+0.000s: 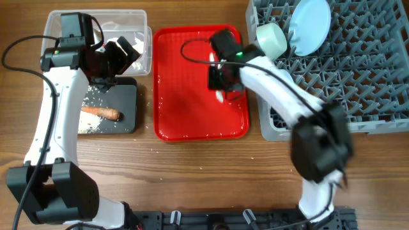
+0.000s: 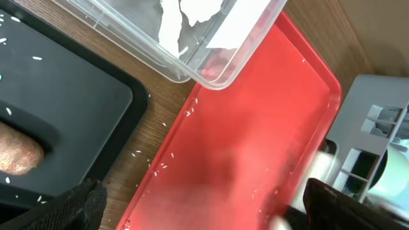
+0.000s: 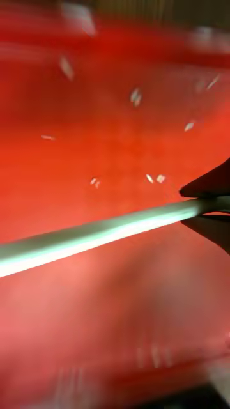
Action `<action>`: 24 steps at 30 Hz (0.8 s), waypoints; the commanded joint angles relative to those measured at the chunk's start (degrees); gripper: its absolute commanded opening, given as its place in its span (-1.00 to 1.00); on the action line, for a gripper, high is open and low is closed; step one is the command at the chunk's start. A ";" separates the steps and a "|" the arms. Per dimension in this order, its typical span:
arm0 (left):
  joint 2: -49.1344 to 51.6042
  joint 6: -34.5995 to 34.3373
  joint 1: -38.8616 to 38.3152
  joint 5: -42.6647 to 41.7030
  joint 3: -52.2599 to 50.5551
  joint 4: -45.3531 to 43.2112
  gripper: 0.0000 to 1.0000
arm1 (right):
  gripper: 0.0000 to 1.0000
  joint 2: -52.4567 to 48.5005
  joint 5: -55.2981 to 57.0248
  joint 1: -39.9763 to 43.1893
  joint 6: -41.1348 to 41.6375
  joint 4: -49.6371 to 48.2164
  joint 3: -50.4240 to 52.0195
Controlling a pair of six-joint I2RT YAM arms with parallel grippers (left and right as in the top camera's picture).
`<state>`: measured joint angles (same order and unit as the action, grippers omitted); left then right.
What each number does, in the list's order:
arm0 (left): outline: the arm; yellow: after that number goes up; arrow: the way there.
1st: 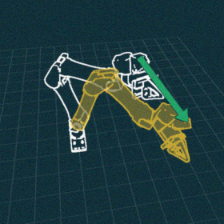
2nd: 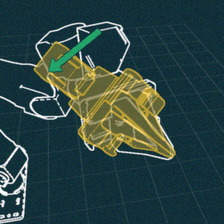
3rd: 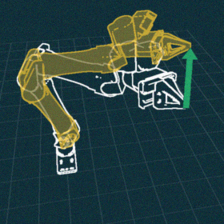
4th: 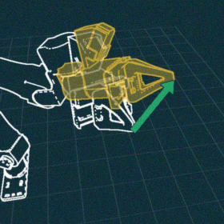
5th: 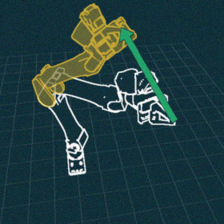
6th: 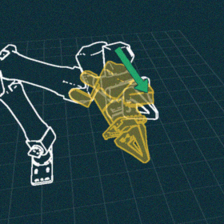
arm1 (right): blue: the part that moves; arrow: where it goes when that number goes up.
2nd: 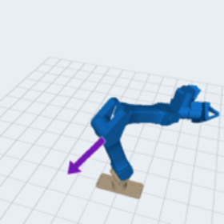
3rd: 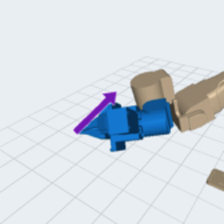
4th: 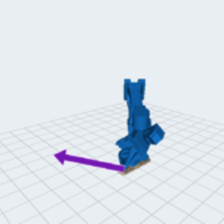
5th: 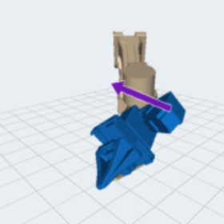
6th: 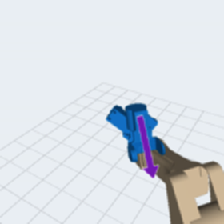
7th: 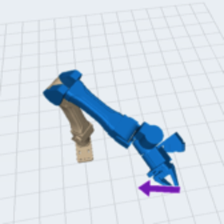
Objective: Sort waste into correct bins and load items into the dishwasher rack
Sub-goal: 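Carry the white spoon with the right gripper and drop it in the rack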
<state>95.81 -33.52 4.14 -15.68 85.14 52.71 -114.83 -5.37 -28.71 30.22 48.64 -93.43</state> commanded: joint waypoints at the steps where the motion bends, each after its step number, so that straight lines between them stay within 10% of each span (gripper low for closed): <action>1: -0.33 0.22 0.15 0.15 0.22 -0.11 1.00 | -0.92 15.76 9.62 3.87 0.96 2.86 -3.65; 9: -0.33 0.22 0.15 0.15 0.22 -0.11 1.00 | -0.91 22.91 28.41 22.38 34.16 15.26 -0.90; 24: -0.33 0.22 0.15 0.15 0.22 -0.11 1.00 | -0.78 7.37 24.33 26.86 31.50 6.47 3.08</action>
<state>95.81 -33.52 4.14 -15.68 85.14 52.71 -104.88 22.31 -1.93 61.47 55.20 -90.48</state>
